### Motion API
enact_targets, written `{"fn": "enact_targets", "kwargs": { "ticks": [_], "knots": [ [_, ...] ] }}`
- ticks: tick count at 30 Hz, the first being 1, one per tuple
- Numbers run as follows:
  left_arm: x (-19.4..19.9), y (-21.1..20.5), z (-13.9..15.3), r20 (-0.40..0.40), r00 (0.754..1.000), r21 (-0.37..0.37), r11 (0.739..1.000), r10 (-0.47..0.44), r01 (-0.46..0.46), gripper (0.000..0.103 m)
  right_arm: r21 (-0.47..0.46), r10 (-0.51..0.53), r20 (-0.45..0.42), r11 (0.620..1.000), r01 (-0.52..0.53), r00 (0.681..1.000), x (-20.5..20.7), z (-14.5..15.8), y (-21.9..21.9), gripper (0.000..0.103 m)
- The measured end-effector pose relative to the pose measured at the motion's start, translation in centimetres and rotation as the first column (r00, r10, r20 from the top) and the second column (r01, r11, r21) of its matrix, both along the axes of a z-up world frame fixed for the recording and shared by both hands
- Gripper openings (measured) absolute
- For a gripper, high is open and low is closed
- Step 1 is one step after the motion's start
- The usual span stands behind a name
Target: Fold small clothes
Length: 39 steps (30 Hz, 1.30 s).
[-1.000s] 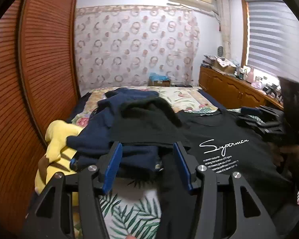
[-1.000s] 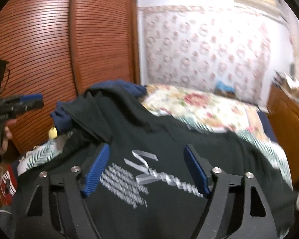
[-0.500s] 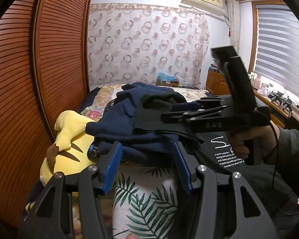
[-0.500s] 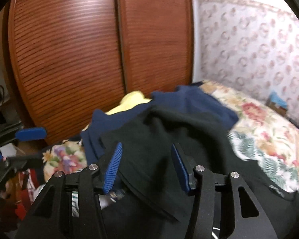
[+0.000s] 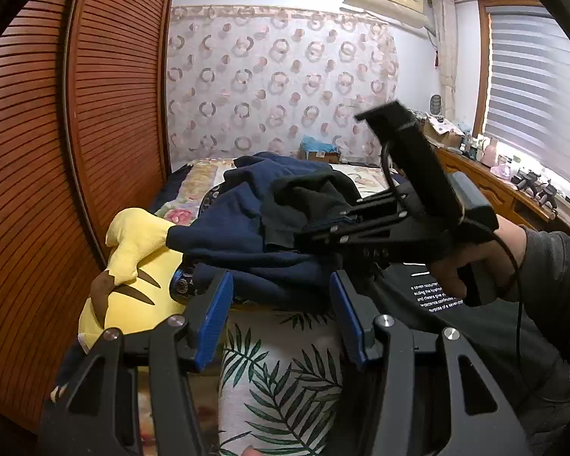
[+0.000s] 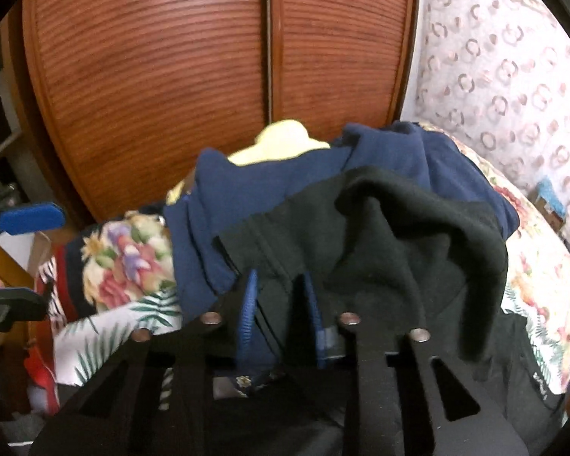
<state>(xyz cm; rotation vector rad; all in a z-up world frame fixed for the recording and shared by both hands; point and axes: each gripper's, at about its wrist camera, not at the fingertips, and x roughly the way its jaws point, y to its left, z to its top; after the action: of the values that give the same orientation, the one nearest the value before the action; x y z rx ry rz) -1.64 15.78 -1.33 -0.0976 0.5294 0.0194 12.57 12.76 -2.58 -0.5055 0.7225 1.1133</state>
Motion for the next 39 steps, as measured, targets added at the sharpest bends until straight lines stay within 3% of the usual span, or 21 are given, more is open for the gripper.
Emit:
{"fn": "enact_targets", "kwargs": {
  "ticks": [5,9,12,16,20,24,27,33,39],
  "knots": [
    [0.1,-0.3,0.0,0.007,1.0,-0.001,1.0,-0.02,0.02,0.052,0.062,-0.019,0.014,0.998,0.018,1.0,0.1,1.4,-1.2,0.002],
    [0.5,-0.6,0.1,0.01,1.0,-0.009,1.0,-0.03,0.03,0.052,0.178,-0.065,0.034,0.982,0.058,0.997,0.7,4.4,-3.8,0.002],
    [1.1,-1.0,0.2,0.009,0.999,-0.004,0.999,-0.04,0.04,0.052,0.239,-0.123,0.04,0.965,0.11,0.992,1.6,6.7,-6.4,0.002],
    [2.2,-1.5,0.2,0.005,0.999,-0.009,0.999,-0.051,0.051,0.052,0.237,-0.259,0.031,0.94,0.244,0.965,3.8,8.2,-10.8,0.002],
    [3.3,-2.5,0.2,0.0,0.998,-0.008,0.998,-0.065,0.065,0.052,0.162,-0.404,0.003,0.903,0.398,0.915,6.8,6.6,-14.8,0.005],
    [4.2,-3.9,0.2,-0.007,0.996,-0.003,0.996,-0.093,0.093,0.052,0.092,-0.475,0.005,0.876,0.473,0.88,8.7,4.4,-17.2,0.033],
    [4.8,-5.0,-0.1,-0.02,0.993,0.004,0.993,-0.119,0.119,0.052,0.099,-0.505,-0.01,0.858,0.504,0.863,9.0,3.9,-19.2,0.039],
    [6.1,-7.3,-1.9,-0.073,0.984,-0.01,0.986,-0.165,0.165,0.052,0.096,-0.516,-0.059,0.849,0.519,0.855,9.2,2.4,-22.0,0.041],
    [6.7,-9.1,-4.0,-0.134,0.972,-0.012,0.981,-0.192,0.193,0.052,0.019,-0.489,-0.157,0.867,0.497,0.858,8.9,-2.2,-21.2,0.041]
  ]
}}
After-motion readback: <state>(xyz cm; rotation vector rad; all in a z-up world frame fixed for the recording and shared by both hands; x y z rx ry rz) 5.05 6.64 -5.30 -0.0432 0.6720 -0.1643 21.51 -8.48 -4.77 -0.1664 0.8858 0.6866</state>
